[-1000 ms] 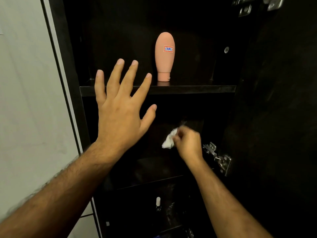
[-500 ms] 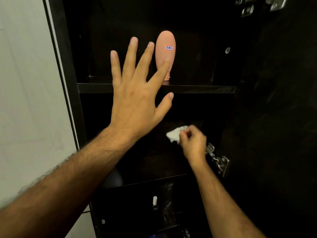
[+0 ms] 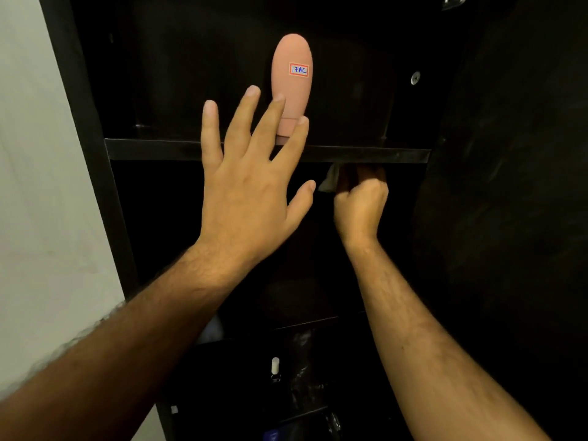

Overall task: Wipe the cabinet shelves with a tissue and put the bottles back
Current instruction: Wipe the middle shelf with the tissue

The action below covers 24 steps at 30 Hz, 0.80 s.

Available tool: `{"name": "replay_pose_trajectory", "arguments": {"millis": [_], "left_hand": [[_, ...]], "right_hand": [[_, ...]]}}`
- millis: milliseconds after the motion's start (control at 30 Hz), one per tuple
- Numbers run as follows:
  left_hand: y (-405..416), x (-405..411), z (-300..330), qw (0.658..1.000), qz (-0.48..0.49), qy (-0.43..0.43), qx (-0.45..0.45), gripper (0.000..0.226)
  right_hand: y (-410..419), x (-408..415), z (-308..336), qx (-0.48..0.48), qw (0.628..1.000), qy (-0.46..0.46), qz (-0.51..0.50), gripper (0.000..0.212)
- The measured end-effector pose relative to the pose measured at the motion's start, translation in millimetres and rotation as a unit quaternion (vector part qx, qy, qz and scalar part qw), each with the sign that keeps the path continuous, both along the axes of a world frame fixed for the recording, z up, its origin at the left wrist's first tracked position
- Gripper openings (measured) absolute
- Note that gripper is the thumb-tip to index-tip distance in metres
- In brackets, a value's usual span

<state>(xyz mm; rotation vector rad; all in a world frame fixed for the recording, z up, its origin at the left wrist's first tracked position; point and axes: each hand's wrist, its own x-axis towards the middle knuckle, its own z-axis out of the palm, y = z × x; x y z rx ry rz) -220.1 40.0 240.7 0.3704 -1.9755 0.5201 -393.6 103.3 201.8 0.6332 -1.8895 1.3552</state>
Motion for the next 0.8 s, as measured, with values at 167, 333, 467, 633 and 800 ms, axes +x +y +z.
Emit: {"name": "replay_pose_trajectory", "arguments": {"millis": [167,333,467,633,800], "left_hand": [[-1,1,-2,1.000,-0.017,0.011,0.007,0.064],[2,3,0,0.999,-0.046,0.014,0.025,0.061],[3,6,3,0.997,-0.070,0.011,0.039,0.060],[3,11,5,0.995,-0.084,-0.007,0.048,0.062],[4,16,6,0.993,-0.096,-0.016,0.059,0.062]], "right_hand": [[-4,13,-48,0.047,0.997,0.033,-0.052,0.037],[2,26,-93,0.159,0.972,-0.157,-0.077,0.044],[3,33,-82,0.220,0.938,-0.262,-0.054,0.054],[-2,37,-36,0.118,0.964,-0.236,-0.038,0.050],[-14,33,5,0.078,0.989,-0.123,0.001,0.052]]}}
